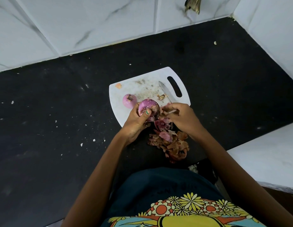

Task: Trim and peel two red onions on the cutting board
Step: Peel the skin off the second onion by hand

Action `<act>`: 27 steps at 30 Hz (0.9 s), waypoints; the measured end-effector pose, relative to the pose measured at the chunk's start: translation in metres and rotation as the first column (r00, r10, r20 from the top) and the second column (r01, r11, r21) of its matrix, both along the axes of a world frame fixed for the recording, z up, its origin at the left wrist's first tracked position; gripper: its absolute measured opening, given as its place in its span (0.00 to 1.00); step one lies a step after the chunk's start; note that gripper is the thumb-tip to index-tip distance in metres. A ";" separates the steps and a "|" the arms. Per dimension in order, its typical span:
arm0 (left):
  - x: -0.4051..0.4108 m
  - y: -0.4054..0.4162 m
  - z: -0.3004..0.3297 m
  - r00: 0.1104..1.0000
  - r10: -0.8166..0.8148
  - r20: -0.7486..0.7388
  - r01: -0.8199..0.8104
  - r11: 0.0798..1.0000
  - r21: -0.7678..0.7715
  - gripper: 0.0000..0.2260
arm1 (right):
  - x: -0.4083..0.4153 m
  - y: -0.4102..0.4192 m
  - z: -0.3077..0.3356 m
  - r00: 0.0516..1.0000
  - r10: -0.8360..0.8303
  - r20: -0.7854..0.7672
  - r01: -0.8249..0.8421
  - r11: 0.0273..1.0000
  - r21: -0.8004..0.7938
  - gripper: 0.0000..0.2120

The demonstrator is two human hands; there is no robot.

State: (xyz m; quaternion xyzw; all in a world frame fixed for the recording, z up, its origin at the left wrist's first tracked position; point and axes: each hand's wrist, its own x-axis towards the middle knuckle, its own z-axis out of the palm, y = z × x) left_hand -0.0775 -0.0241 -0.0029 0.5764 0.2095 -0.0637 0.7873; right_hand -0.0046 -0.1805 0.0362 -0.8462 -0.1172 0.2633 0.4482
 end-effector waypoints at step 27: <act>-0.001 -0.007 -0.004 0.999 0.000 0.044 0.000 1.000 0.015 0.45 | -0.010 0.018 0.017 0.967 -0.188 -0.173 0.226 0.944 0.238 0.09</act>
